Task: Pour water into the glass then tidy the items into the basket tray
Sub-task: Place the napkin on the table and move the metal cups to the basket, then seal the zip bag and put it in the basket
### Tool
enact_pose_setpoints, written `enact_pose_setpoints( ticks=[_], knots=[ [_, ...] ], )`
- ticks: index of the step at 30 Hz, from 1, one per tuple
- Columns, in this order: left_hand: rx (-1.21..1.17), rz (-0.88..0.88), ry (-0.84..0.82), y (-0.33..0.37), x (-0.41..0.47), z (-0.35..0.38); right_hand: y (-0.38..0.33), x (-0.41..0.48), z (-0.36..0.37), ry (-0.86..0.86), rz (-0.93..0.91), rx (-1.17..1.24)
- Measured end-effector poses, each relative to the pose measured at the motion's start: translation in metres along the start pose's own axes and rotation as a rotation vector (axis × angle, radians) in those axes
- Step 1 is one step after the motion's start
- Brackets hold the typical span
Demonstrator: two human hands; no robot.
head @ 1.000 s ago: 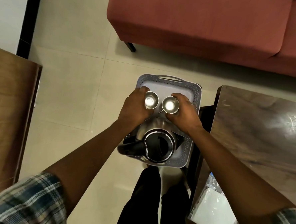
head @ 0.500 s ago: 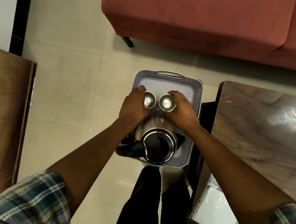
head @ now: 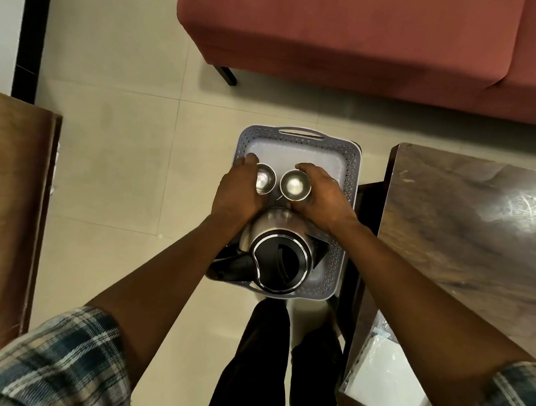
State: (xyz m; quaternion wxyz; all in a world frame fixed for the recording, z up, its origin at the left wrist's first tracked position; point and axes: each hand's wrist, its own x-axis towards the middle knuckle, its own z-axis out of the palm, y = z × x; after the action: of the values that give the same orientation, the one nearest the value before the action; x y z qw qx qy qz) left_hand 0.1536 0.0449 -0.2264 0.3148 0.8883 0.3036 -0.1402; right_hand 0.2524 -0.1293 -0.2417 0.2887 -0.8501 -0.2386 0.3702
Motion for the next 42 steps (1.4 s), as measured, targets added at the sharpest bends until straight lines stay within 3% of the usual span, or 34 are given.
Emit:
enact_pose_setpoints(
  ticks=[10,16,22,35,42],
  knots=[
    [-0.048,-0.011,0.024,0.002,-0.034,-0.034,0.004,-0.044,-0.025,0.039,0.038,0.036],
    [-0.141,0.019,0.2,0.012,-0.094,-0.069,0.008,-0.131,-0.055,0.188,0.075,0.163],
    [-0.18,0.083,0.269,0.056,-0.171,-0.081,0.005,-0.236,-0.066,0.258,0.071,0.344],
    [-0.232,0.201,0.23,0.168,-0.309,0.009,0.044,-0.386,-0.079,0.37,-0.034,0.43],
    [-0.266,0.187,0.133,0.196,-0.353,0.073,0.107,-0.438,-0.085,0.369,0.039,0.438]
  ],
)
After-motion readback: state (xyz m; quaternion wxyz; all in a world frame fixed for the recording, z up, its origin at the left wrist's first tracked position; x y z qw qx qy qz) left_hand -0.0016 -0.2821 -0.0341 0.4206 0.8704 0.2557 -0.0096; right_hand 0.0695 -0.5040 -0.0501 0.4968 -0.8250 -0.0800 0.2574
